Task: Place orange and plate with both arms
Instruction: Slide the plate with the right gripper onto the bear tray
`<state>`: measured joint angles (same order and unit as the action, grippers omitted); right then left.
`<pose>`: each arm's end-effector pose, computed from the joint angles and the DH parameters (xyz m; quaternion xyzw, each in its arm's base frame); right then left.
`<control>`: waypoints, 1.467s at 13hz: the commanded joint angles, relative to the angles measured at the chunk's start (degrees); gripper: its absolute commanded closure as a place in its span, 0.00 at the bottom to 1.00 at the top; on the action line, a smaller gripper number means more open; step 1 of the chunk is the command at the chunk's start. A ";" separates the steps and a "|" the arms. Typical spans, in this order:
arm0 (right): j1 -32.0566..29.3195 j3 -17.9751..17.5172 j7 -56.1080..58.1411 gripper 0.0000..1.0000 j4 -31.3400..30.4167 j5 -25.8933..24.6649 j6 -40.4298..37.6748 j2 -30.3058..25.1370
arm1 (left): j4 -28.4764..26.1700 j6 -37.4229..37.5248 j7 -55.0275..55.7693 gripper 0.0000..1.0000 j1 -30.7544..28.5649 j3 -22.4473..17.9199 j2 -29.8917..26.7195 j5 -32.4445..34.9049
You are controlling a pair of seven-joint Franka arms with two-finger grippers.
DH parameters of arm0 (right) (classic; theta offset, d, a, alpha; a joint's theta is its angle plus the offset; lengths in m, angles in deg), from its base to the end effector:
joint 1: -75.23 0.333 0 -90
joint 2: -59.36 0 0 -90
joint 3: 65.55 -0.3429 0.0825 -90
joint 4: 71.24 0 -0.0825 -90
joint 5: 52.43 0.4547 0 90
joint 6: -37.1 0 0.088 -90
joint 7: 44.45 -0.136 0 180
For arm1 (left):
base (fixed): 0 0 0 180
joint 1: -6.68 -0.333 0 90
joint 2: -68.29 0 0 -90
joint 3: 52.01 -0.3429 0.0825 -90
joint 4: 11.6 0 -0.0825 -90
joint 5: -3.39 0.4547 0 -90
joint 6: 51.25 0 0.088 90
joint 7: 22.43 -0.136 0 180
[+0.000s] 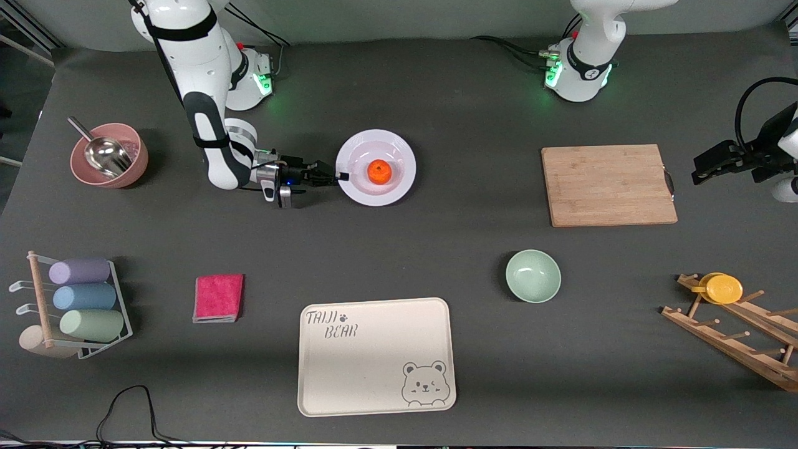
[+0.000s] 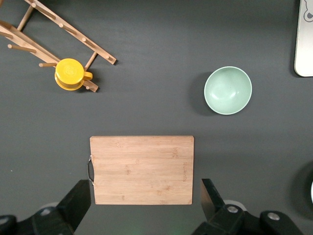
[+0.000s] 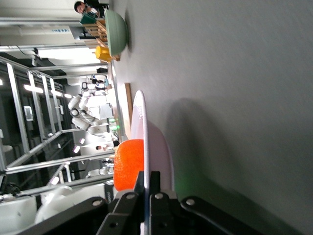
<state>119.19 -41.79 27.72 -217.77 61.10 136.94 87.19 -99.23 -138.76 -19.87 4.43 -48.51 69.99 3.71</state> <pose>0.3729 0.2171 0.0479 -0.7990 0.0620 0.0170 0.5978 0.6298 -0.0124 0.6224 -0.9998 -0.0115 0.0158 0.0024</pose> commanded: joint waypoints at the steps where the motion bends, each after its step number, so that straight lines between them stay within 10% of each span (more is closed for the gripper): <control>1: -2.46 0.32 -7.98 1.00 6.41 -3.22 -1.93 0.38 | -0.52 0.24 -0.89 0.00 2.67 -1.65 -0.47 -0.59; 10: -9.32 4.10 -31.37 1.00 35.14 -14.21 -1.84 1.17 | -0.52 1.47 -1.50 0.00 2.68 -2.53 -0.73 -0.68; 19: -21.27 2.61 -37.89 1.00 71.36 -8.62 -2.63 26.71 | -0.44 0.77 -1.51 0.00 3.12 -2.45 -0.38 -0.06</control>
<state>100.53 -38.35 -7.51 -156.49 48.60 136.00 105.65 -99.57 -137.58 -20.52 6.63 -50.18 69.99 3.65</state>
